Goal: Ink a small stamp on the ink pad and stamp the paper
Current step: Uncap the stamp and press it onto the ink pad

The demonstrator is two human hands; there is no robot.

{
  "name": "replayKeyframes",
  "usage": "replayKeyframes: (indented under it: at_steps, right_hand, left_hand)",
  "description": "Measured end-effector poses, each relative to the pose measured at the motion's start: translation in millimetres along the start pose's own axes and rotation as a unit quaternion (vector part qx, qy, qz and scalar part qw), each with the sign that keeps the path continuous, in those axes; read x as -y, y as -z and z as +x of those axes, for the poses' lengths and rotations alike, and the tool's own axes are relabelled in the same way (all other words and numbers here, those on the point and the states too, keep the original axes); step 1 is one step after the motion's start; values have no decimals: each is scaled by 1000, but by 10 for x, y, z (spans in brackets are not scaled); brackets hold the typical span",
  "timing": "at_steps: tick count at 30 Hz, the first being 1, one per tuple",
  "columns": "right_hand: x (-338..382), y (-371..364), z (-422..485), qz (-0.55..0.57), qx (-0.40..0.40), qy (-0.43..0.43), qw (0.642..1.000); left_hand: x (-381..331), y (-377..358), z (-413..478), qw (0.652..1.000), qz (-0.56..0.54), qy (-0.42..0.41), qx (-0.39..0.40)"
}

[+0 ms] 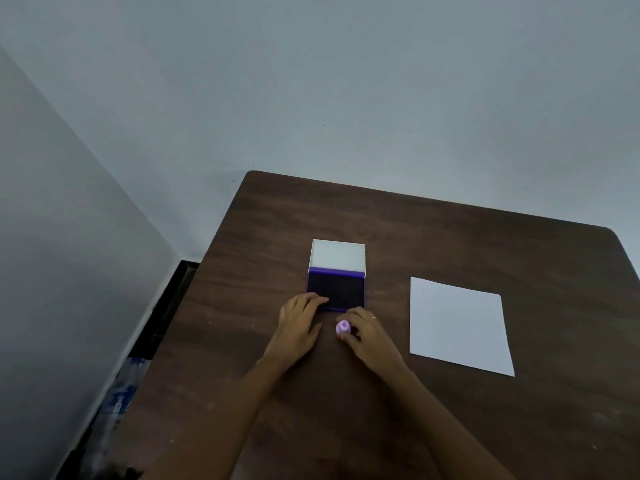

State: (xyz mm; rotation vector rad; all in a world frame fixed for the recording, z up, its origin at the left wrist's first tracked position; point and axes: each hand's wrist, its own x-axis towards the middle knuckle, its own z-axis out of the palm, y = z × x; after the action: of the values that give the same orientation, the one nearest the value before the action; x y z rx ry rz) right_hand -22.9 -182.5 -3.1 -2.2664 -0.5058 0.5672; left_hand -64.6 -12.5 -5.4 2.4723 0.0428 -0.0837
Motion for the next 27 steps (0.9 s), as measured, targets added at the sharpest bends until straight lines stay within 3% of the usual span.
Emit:
replayKeyframes:
  at_steps: [3,6,10,11,14,17,22,27]
  right_hand:
    - [62,-53,29,86,-22,-69,994]
    - [155,-59,-6,237,-99,-135,957]
    - [166,39,-78,367,-61,-141,918]
    - [175,55,-84,415,-56,-144,897]
    - [225,105,-73,597,-49,-151,787]
    - [239,162,-60,663,-46,-157,731]
    - [237,176,-32,668,-57,-158,725]
    - [177,207,-18,636,-99,-154,750]
  left_hand:
    - [-99,-25,-55,996,-84,25,12]
    - [-207,-11,-93,979,-194,64,-4]
    - [-371,30,-88,941,-328,76,-30]
    - [-410,41,-76,935,-344,73,-46]
    - [-515,69,-27,926,-359,67,-94]
    - [-585,102,21,922,-369,59,-104]
    - [-595,174,74,922,-372,46,-99]
    - [-515,224,105,913,-386,87,-98]
